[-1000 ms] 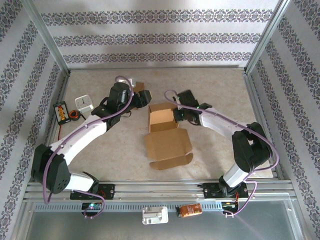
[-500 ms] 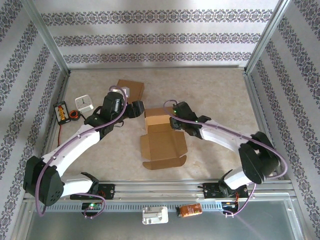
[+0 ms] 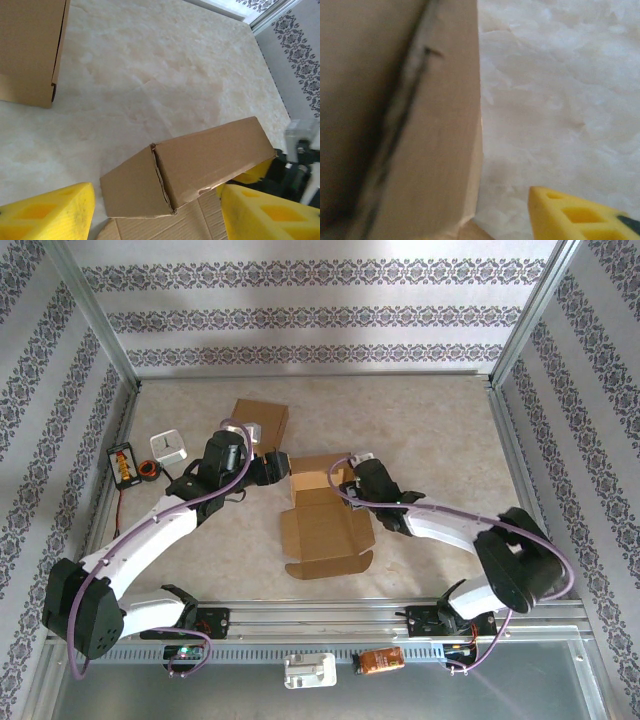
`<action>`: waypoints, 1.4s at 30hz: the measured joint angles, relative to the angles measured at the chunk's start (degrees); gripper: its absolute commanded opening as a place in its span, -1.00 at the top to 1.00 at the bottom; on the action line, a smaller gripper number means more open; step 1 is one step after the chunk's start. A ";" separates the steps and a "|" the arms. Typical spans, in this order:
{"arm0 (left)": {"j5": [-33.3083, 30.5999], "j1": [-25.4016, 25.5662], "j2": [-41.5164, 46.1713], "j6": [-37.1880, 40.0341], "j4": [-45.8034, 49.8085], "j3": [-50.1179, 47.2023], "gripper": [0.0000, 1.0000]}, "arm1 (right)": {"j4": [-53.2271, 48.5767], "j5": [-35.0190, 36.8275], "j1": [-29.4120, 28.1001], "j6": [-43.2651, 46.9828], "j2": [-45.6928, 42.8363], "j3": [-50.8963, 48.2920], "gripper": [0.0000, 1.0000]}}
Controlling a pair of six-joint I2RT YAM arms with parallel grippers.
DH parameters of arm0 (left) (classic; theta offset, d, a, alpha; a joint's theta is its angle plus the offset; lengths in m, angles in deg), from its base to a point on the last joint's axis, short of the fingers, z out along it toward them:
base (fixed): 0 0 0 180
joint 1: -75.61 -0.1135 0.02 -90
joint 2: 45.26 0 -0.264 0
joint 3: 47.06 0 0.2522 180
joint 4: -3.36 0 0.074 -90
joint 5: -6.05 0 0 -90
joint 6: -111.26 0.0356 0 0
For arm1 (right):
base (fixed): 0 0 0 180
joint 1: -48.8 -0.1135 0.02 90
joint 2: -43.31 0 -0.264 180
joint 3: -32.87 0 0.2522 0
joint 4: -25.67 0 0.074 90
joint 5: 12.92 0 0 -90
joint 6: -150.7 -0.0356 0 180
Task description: Fold the paper box
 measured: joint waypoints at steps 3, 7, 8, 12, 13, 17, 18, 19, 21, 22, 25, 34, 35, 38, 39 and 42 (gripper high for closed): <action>-0.04 0.00 0.55 0.02 0.07 0.00 -0.35 | 2.16 4.02 -1.11 1.05 3.45 1.16 0.59; -0.52 0.00 2.54 0.15 0.26 0.00 -0.35 | 4.28 7.82 -1.95 2.40 3.78 1.97 0.86; -0.74 0.00 3.21 0.28 0.44 0.00 -0.35 | 4.42 8.63 -2.08 3.06 3.45 1.97 0.89; -1.36 0.00 4.96 0.74 0.66 0.00 -0.35 | 3.65 10.16 -2.08 7.58 -0.20 1.60 0.92; -1.46 0.00 5.14 0.96 0.66 0.00 -0.35 | 3.06 10.29 -2.08 9.35 -1.73 1.51 0.92; -2.47 0.00 6.16 2.69 0.87 0.00 -0.36 | -0.61 10.10 -1.62 22.47 -10.21 1.84 0.93; -2.73 0.00 6.80 3.30 0.94 0.00 -0.36 | -2.56 9.70 -1.25 26.93 -12.09 2.73 0.93; -3.13 0.00 7.61 3.91 0.92 0.00 -0.37 | -5.09 9.09 -0.70 31.67 -13.53 4.26 0.91; -3.93 0.00 9.84 5.49 0.92 0.00 -0.37 | -11.34 8.33 1.07 42.77 -15.26 9.42 0.83; -4.15 0.00 10.91 6.25 0.92 0.00 -0.37 | -14.25 8.37 1.73 47.84 -15.52 12.11 0.83; -5.29 0.00 14.60 8.83 0.90 0.00 -0.38 | -22.77 11.02 2.58 65.77 -15.56 20.68 0.85; -8.04 0.00 18.34 12.28 0.92 -1.42 -0.39 | -32.92 21.99 -2.86 106.92 -11.32 26.16 0.81; -8.46 0.00 18.32 12.28 0.94 -1.92 -0.39 | -32.65 22.32 -4.11 109.02 -10.21 24.76 0.81; -9.05 0.00 18.27 12.31 0.94 -3.10 -0.39 | -31.91 22.49 -7.65 112.67 -6.40 19.67 0.75; -9.29 0.00 18.27 12.37 0.94 -3.41 -0.39 | -31.47 22.58 -8.87 113.37 -4.76 18.08 0.68; -9.53 0.00 18.14 13.00 0.90 -4.13 -0.39 | -29.20 23.37 -12.57 115.16 -0.09 14.73 0.49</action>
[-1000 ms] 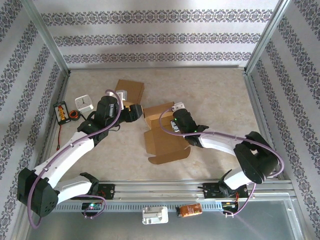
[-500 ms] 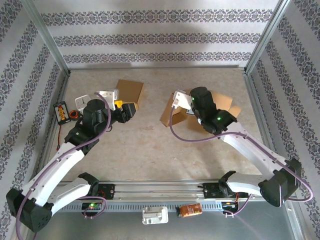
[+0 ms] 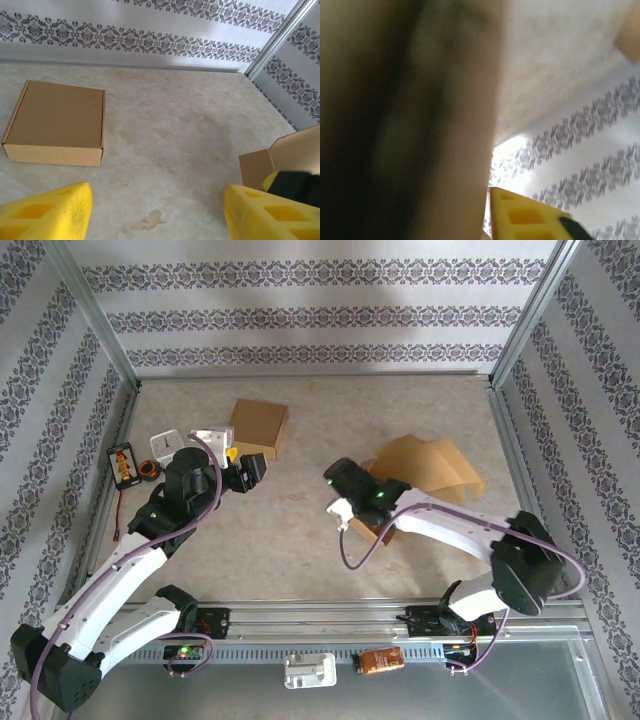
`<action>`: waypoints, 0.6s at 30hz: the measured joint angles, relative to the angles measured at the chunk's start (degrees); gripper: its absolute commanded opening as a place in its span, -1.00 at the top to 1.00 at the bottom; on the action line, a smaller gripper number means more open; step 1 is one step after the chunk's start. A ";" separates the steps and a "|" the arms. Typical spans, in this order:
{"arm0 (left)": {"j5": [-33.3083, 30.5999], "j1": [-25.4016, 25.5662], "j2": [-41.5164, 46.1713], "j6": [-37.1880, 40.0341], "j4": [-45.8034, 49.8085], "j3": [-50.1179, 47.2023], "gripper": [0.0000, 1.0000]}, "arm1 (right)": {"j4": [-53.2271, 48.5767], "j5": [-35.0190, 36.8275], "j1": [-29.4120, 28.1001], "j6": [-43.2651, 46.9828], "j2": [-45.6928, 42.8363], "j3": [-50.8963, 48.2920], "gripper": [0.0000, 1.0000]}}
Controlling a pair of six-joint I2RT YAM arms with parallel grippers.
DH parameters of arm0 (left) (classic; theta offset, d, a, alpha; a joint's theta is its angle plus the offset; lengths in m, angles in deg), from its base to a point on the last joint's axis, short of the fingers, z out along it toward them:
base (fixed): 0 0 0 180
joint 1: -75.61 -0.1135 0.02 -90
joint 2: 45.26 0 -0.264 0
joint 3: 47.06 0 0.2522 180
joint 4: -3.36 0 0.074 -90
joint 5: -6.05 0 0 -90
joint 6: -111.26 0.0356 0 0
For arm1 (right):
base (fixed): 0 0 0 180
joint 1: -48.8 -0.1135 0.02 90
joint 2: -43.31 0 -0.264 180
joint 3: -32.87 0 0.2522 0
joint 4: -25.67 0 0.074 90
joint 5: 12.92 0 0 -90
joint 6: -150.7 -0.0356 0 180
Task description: Fold the paper box
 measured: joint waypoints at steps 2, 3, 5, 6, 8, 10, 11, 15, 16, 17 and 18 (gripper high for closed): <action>0.00 0.00 -0.42 0.76 0.02 -0.28 -0.39 | 1.18 0.28 -2.21 0.24 2.08 -0.85 0.39; 0.00 0.00 -0.79 1.03 0.00 -0.33 -0.39 | 1.60 0.33 -3.26 0.17 2.86 -0.96 0.34; 0.02 0.00 -1.49 1.44 0.00 -0.37 -0.39 | 2.38 0.59 -4.76 -0.48 3.45 -0.94 0.28; 0.02 0.00 -1.79 1.66 -0.02 -0.42 -0.39 | 2.62 0.96 -5.27 -1.18 3.45 -0.92 0.25; 0.00 0.00 -2.16 2.05 -0.04 -0.50 -0.39 | 2.82 1.99 -5.70 -2.75 3.45 -0.76 0.21; 0.02 0.00 -2.43 2.29 -0.04 -0.55 -0.39 | 2.75 3.19 -6.01 -4.92 3.37 -0.63 0.17; 0.09 0.00 -2.60 2.49 -0.07 -0.55 -0.39 | 2.56 3.85 -6.21 -6.69 3.26 -0.42 0.13; 2.51 0.00 -3.48 3.85 0.00 -0.55 -0.39 | -4.31 5.81 -8.31 -25.35 2.05 5.25 -0.24; 3.63 0.00 -3.76 4.07 0.02 -0.55 -0.39 | -6.93 5.84 -8.70 -31.32 1.57 7.87 -0.36; 5.07 0.00 -4.17 4.22 0.04 -0.55 -0.39 | -10.08 5.31 -8.79 -39.91 0.55 11.04 -0.49; 6.62 0.00 -4.70 4.22 0.09 -0.50 -0.39 | -12.92 4.70 -8.70 -50.12 -1.18 13.92 -0.63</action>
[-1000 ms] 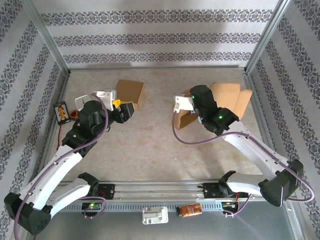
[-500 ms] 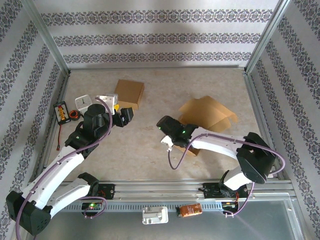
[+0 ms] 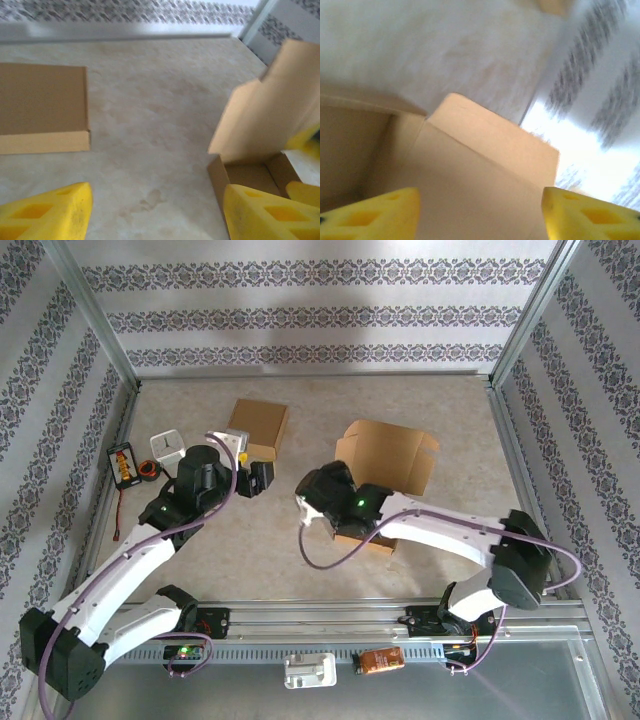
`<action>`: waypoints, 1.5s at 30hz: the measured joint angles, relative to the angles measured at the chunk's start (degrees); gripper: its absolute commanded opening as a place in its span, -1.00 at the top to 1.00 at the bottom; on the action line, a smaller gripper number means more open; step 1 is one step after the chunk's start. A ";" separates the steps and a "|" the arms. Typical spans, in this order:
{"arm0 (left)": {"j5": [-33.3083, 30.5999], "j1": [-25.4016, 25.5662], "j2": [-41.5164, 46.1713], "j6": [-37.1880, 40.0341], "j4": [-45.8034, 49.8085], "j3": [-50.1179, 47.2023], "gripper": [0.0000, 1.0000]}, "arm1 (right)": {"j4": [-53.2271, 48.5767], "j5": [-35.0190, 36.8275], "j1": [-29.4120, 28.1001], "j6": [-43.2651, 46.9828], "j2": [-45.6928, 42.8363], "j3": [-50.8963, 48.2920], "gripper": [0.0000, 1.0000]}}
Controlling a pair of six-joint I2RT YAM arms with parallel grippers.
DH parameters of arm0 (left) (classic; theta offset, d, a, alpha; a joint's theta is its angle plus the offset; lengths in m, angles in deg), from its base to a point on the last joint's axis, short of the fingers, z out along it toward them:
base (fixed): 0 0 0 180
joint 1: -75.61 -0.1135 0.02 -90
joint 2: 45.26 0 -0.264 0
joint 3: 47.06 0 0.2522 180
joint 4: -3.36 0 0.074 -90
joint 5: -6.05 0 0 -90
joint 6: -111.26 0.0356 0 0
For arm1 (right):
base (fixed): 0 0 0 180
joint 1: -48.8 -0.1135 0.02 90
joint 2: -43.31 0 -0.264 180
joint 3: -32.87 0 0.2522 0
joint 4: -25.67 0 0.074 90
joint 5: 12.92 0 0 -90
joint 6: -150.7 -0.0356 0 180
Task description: Fold the paper box
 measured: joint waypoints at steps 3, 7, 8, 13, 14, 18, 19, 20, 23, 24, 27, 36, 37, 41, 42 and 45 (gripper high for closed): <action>5.57 0.00 -2.80 -0.31 0.57 1.09 -0.39 | -6.64 -2.12 2.60 -26.86 -7.58 2.97 -0.73; 14.88 0.00 -6.21 -1.42 0.44 2.03 -0.39 | -13.70 -10.47 10.82 -55.25 -19.30 -0.85 -0.77; 16.81 0.00 -6.67 -1.62 0.28 2.05 -0.39 | -14.64 -12.76 13.20 -60.06 -21.51 -2.58 -0.77; 29.27 0.28 -9.49 -1.99 -1.90 2.99 -0.52 | -17.84 -29.00 31.85 -82.07 -32.72 -17.33 -0.78; 30.82 0.59 -9.99 -1.97 -1.95 3.52 -0.55 | -18.08 -31.45 34.77 -84.15 -33.79 -19.63 -0.77; 34.56 5.20 -13.05 1.03 -0.37 7.93 -0.73 | -16.98 -41.03 42.16 -90.25 -34.53 -27.71 -0.76; 34.58 7.06 -13.75 2.56 0.66 9.27 -0.74 | -16.11 -42.86 42.53 -91.21 -33.73 -29.00 -0.72; 34.38 8.68 -14.34 3.78 1.62 10.34 -0.76 | -15.02 -44.26 42.62 -91.97 -32.76 -29.83 -0.67; 33.22 13.51 -16.44 7.48 4.26 12.94 -0.81 | -10.14 -47.69 42.60 -93.59 -28.96 -31.43 -0.39; 32.81 14.49 -17.00 8.26 4.74 13.18 -0.82 | -8.37 -48.54 42.60 -93.88 -27.50 -31.69 -0.25; 30.53 15.19 -17.88 9.20 5.97 13.22 -0.86 | -3.48 -49.22 41.72 -94.12 -23.50 -31.82 0.12; 16.63 14.58 -16.37 7.56 6.38 13.07 -0.89 | 3.74 -44.30 35.32 -89.88 -8.68 -27.52 0.54; 15.39 13.90 -15.78 6.56 6.38 12.76 -0.89 | 4.33 -43.87 34.82 -89.42 -7.21 -26.77 0.62; 12.55 9.33 -12.87 1.66 5.62 9.53 -0.96 | 6.93 -43.28 33.14 -88.59 -2.69 -23.89 0.78; 12.09 7.76 -12.17 0.33 5.35 8.39 -0.99 | 7.54 -43.19 32.54 -88.32 -1.33 -22.88 0.79; 11.58 2.78 -11.45 -3.69 4.66 5.75 -0.99 | 8.39 -42.60 29.90 -87.60 3.17 -18.71 0.80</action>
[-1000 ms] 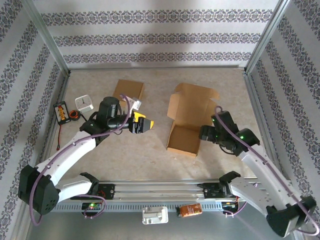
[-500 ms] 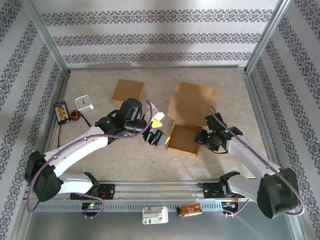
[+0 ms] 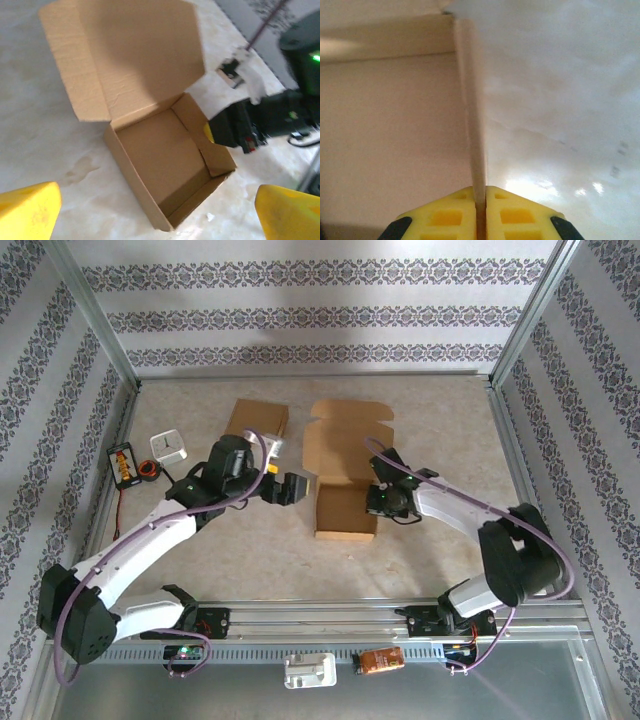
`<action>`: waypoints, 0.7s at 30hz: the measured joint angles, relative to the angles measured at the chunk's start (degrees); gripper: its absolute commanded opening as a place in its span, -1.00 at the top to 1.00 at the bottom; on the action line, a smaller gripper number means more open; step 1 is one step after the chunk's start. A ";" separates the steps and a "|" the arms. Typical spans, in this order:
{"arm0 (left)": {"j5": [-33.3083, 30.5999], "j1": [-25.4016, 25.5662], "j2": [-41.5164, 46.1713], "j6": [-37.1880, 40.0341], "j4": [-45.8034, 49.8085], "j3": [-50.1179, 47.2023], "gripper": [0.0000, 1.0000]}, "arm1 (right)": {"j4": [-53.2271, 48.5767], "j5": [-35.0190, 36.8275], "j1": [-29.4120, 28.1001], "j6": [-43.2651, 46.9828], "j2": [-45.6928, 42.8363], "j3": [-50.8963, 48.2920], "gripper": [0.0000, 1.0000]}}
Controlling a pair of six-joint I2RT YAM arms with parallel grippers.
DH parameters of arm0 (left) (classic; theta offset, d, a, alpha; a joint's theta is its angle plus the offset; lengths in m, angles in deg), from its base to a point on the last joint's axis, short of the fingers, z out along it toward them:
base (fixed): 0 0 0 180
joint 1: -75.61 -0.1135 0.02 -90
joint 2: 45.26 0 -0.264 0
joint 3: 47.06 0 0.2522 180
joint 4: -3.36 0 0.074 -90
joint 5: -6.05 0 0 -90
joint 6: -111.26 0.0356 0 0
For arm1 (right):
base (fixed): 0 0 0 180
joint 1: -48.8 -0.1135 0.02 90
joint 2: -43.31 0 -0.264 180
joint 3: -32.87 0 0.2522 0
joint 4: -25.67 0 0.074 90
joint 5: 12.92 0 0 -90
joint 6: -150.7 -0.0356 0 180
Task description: Fold the paper box
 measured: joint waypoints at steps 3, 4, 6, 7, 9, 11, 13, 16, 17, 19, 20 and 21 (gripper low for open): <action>0.22 -4.26 -2.54 -2.45 0.70 0.13 -0.94 | 0.66 0.87 -3.10 -0.11 4.24 4.33 0.79; -0.07 -4.98 -4.35 -2.97 1.97 1.14 -0.90 | 0.83 1.38 -4.24 -0.31 5.46 5.66 0.78; -0.48 -5.09 -8.15 -3.93 3.91 3.08 -0.83 | 0.94 2.47 -6.40 -0.68 7.50 7.91 0.75; -0.79 -4.87 -10.16 -4.42 4.94 3.96 -0.80 | 1.03 3.04 -7.43 -1.03 8.44 8.85 0.73; -2.32 -4.26 -12.92 -5.03 6.56 4.59 -0.73 | 1.38 4.26 -9.16 -1.77 10.08 10.43 0.59; -4.39 -3.28 -15.04 -5.86 8.31 4.66 -0.66 | 1.60 5.25 -10.40 -2.36 11.15 11.52 0.38; -6.69 -2.21 -17.16 -6.38 9.79 4.76 -0.57 | 1.68 5.79 -11.23 -2.78 11.43 12.13 0.20; -10.27 -1.57 -20.85 -6.82 11.98 5.75 -0.43 | 1.73 6.23 -11.45 -3.23 11.06 12.66 0.00; -11.04 -1.57 -21.94 -7.04 12.50 6.14 -0.33 | 1.57 6.29 -11.43 -3.41 10.64 12.66 -0.04; -11.76 -1.57 -24.22 -7.37 13.22 6.99 -0.13 | 1.33 6.47 -11.39 -3.45 9.01 12.61 -0.14; -11.54 -1.55 -25.18 -7.56 13.33 7.34 -0.05 | 1.31 6.47 -11.10 -3.50 7.85 12.48 -0.17; -11.13 -1.55 -26.29 -7.63 13.33 7.69 0.04 | 1.31 6.56 -10.93 -3.45 6.36 12.24 -0.20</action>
